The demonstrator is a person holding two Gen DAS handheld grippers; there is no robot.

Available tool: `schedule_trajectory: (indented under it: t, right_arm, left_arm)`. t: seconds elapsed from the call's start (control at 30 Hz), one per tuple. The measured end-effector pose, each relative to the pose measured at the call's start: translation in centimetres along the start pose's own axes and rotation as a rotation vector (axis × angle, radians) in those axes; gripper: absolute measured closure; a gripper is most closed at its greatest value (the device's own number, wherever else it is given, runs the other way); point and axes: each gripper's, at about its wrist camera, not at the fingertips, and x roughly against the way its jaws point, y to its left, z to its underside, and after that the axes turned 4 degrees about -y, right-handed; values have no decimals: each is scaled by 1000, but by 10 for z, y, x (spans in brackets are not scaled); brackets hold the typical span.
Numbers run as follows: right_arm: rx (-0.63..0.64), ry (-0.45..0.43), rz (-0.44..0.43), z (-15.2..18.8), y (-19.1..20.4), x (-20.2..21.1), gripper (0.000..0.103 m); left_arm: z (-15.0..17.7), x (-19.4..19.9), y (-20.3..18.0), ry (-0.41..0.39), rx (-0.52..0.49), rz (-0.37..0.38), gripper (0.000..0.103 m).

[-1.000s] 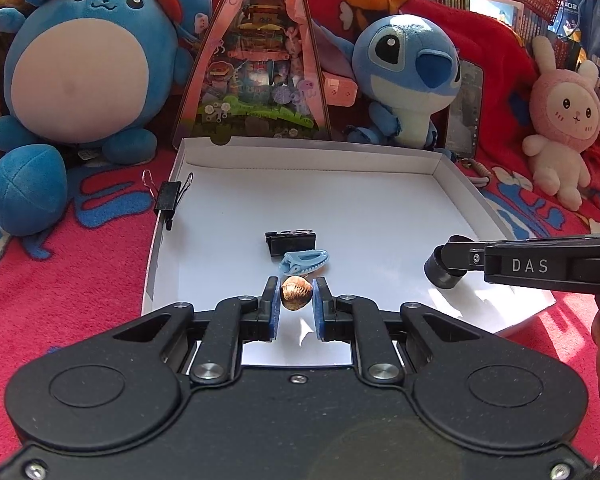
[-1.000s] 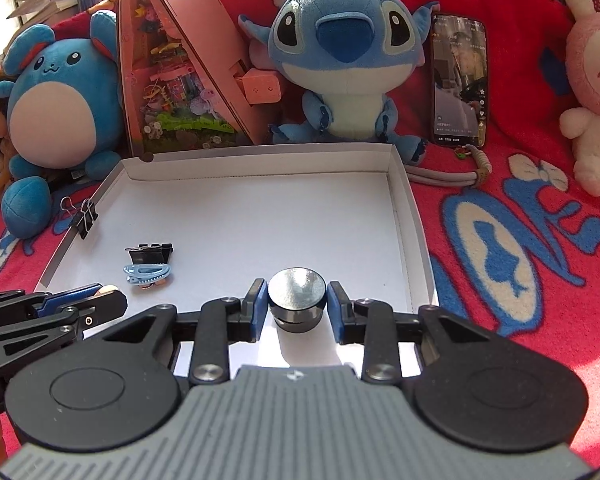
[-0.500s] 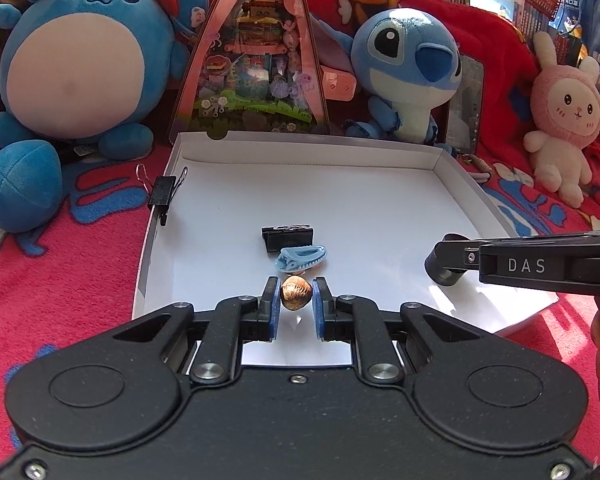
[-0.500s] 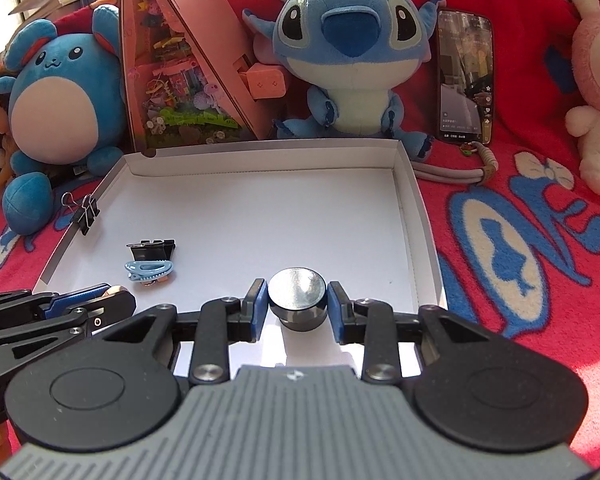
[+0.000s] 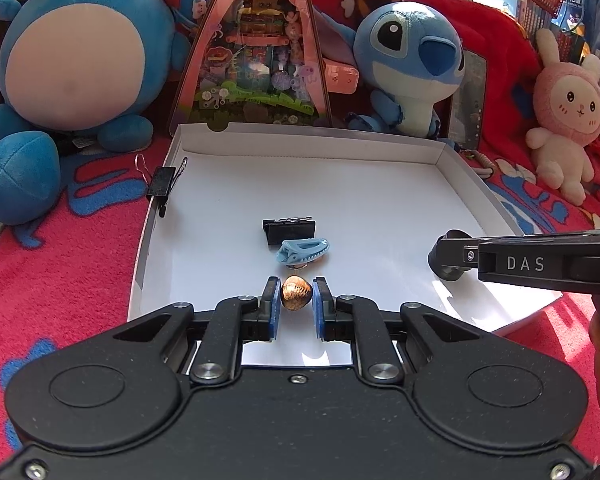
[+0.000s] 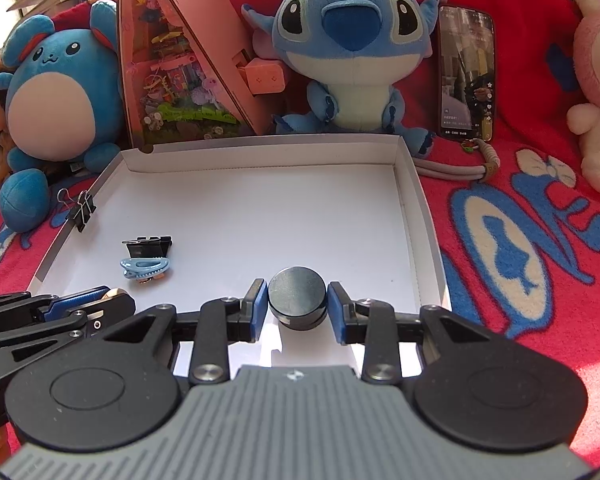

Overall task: Organize rigid objects
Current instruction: 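Open the left gripper to drop the acorn while the right gripper releases the black lid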

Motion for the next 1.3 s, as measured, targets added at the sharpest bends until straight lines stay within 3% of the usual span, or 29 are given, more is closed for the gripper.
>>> schedule_trajectory:
  t: [0.1, 0.5, 0.53, 0.6, 1.0, 1.03, 1.17, 1.3]
  right_arm:
    - [0, -2, 3, 0, -1, -1, 48]
    - [17, 22, 11, 0, 0, -10, 46]
    - [17, 24, 10, 1, 0, -10, 48]
    - [23, 27, 12, 2, 1, -11, 63]
    - [48, 21, 24, 8, 3, -12, 65]
    - [52, 21, 26, 8, 4, -12, 65]
    - [63, 20, 32, 8, 6, -13, 65]
    - [61, 16, 32, 8, 6, -13, 59]
  left_arm:
    - [0, -1, 0, 3, 4, 0, 87]
    - [-1, -4, 0, -1, 6, -8, 87]
    - [-1, -4, 0, -2, 8, -9, 87]
    - [-3, -5, 0, -3, 10, -11, 87]
    - [-9, -19, 1, -38, 12, -42, 86]
    - [-9, -20, 2, -44, 17, -47, 85]
    - [-13, -23, 3, -49, 27, -62, 57]
    - [-14, -19, 1, -52, 20, -58, 46]
